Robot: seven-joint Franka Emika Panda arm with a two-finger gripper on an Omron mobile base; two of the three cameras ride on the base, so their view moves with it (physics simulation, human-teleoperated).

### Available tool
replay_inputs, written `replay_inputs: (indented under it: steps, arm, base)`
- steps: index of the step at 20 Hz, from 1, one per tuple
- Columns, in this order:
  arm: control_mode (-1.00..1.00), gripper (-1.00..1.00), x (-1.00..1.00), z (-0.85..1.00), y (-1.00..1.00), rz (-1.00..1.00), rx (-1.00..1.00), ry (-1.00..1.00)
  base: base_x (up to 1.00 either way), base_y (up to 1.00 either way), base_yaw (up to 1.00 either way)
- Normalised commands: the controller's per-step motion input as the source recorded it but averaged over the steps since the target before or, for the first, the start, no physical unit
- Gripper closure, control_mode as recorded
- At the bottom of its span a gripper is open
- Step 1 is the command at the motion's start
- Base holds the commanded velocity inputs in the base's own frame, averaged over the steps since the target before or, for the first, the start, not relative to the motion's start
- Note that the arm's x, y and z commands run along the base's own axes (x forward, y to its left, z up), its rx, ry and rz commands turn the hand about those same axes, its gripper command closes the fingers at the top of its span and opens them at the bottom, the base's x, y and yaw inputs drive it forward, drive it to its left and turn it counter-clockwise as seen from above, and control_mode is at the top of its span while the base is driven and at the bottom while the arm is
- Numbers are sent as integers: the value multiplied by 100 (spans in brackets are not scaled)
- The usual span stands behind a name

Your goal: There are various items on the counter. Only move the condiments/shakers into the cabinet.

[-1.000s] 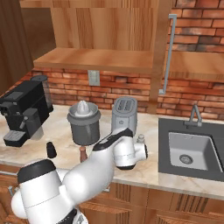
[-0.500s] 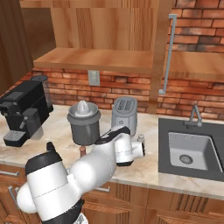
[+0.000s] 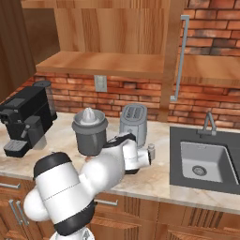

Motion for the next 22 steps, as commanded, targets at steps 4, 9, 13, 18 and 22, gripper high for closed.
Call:
replay_inputs:
  steps: [4, 9, 13, 18, 22]
  arm:
    - [-100, -100, 0, -6, 24, 4, 0, 0]
    - [-100, -100, 0, -4, 21, 3, 0, 0]
    - [-100, -100, 0, 0, 16, 2, 0, 0]
    - [-100, -100, 0, 0, 16, 1, 0, 0]
    - [-100, 100, 0, -1, 11, 0, 0, 0]
  base:
    - [0, 0, 0]
    - [0, 0, 0]
    - [0, 0, 0]
    - [0, 0, 0]
    - [0, 0, 0]
